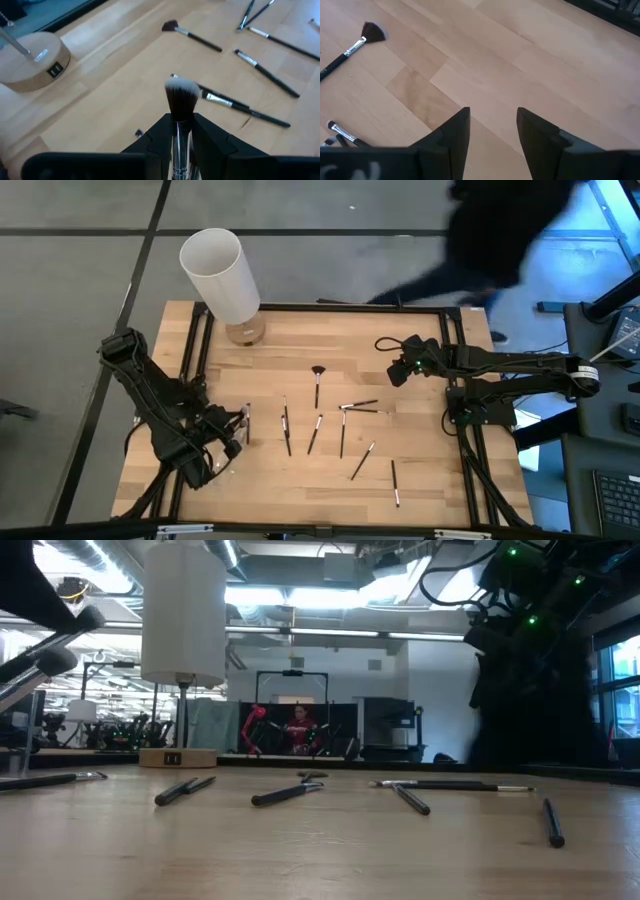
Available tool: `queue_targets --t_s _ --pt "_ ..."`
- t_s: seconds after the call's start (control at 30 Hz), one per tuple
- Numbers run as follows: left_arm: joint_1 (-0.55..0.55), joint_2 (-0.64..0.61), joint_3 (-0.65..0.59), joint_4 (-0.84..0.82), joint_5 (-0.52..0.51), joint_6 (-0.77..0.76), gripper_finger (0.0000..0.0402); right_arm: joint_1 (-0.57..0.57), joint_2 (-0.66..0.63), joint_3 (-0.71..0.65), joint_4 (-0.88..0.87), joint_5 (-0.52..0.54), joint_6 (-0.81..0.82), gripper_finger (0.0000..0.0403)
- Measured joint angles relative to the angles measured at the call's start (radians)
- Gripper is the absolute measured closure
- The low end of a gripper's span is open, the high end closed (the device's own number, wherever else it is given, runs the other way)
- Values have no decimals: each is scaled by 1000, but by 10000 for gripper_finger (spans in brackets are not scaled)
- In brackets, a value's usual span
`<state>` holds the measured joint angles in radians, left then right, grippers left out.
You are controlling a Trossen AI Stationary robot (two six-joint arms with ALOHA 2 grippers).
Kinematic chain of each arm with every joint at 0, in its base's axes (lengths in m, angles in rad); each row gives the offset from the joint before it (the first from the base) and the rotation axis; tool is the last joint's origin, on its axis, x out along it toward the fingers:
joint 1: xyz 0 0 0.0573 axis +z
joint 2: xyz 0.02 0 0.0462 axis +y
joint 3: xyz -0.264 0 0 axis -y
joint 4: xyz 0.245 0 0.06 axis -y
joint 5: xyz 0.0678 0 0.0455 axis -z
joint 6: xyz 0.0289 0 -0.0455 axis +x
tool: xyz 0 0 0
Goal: Put items in baskets/containers
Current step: Put the black powder brush into the transparent organizer, then put the black eyeshadow brush into the transparent organizer
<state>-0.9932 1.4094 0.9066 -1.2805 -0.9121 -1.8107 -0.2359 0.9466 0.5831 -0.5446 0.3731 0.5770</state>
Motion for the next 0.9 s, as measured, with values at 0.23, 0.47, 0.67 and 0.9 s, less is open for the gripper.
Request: queue_targets --t_s 0.23,0.47,0.67,0.9 --pt "0 0 0 -2 24 0 305 0 0 0 0 0 3 241" --pt "21 -14 59 -85 44 -31 259 0 0 -1 -8 0 19 241" --pt "132 -32 219 -247 54 9 244 0 0 -1 0 11 25 241" --pt "386 -22 234 -97 41 228 245 55 0 -1 80 21 48 241"
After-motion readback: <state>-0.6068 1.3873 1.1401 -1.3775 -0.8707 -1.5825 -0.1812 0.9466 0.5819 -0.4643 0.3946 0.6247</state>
